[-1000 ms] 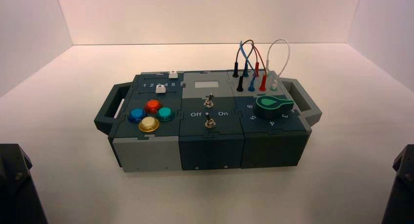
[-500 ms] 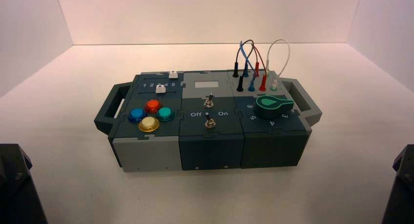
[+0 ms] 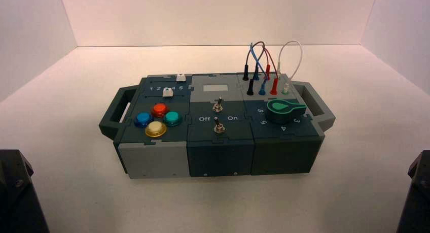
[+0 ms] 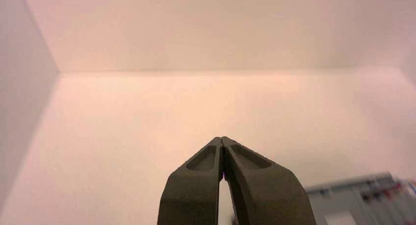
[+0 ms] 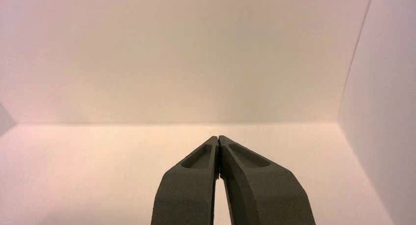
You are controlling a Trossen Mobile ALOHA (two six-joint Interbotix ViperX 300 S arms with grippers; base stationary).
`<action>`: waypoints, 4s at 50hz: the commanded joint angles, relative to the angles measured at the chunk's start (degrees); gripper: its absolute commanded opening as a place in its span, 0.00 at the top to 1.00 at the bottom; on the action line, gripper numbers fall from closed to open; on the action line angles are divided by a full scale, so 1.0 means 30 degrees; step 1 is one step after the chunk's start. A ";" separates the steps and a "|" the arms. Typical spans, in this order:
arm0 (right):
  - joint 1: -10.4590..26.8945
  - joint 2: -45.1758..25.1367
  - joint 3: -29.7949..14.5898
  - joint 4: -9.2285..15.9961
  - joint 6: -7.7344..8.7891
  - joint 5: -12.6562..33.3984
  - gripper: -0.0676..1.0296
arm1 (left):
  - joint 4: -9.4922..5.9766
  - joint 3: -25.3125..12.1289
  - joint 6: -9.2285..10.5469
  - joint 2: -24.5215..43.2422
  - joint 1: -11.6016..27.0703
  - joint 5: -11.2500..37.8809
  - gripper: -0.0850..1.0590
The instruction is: Move the top slider to position 3.
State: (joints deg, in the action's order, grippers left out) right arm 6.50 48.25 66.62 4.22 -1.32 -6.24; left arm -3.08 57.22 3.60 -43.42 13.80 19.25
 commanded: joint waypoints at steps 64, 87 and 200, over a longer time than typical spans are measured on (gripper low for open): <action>1.0283 -1.7285 -1.1807 0.2930 -0.0029 0.8115 0.96 | -0.0176 -0.1699 0.0205 0.6064 0.3574 0.6064 0.95; 1.1953 -1.9482 -1.3184 0.3633 -0.0029 0.9756 0.96 | -0.0176 -0.1377 0.0234 0.6357 0.3574 0.5801 0.95; 1.3418 -2.2441 -1.5557 0.5068 0.0059 1.1250 0.96 | -0.0176 -0.1348 0.0117 0.6855 0.3779 0.5947 0.95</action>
State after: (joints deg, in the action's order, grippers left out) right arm 45.44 -19.16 21.36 18.81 -1.23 27.42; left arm -3.60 53.79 4.04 -22.41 25.05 37.18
